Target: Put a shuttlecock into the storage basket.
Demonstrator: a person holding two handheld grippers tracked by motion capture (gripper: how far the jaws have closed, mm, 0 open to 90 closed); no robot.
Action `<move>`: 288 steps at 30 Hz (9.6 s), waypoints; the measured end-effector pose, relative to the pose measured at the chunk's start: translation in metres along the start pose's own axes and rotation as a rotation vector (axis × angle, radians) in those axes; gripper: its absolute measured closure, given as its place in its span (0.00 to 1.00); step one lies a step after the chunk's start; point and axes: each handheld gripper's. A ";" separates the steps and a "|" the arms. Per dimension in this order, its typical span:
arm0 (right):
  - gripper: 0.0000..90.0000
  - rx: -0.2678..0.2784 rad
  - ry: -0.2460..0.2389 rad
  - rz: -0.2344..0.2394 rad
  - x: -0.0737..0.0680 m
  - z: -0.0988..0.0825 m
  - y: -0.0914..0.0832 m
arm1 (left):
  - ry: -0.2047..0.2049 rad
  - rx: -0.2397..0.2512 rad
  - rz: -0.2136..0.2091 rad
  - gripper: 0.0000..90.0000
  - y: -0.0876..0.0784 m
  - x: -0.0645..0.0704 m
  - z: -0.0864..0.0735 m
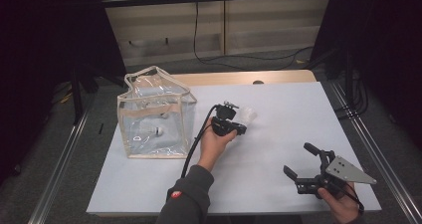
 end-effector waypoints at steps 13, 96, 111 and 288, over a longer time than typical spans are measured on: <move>0.01 0.001 -0.001 -0.001 0.000 0.000 0.001 | 0.021 -0.030 -0.031 0.71 -0.014 -0.001 0.004; 0.01 -0.002 -0.003 0.005 -0.002 0.000 0.003 | 0.027 -0.121 -0.045 0.73 -0.116 -0.019 0.049; 0.01 -0.001 -0.004 0.004 -0.002 0.000 0.003 | 0.018 -0.122 -0.031 0.73 -0.131 -0.022 0.055; 0.01 -0.001 0.006 0.001 -0.001 0.000 0.001 | -0.252 -0.047 0.257 0.73 -0.244 -0.110 0.046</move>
Point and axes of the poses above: each handheld gripper's, and its own axes: y roughly forward along the jaws, z roughly out of its top, x roughly to its right, and after that the axes turned 5 degrees about y, right-handed
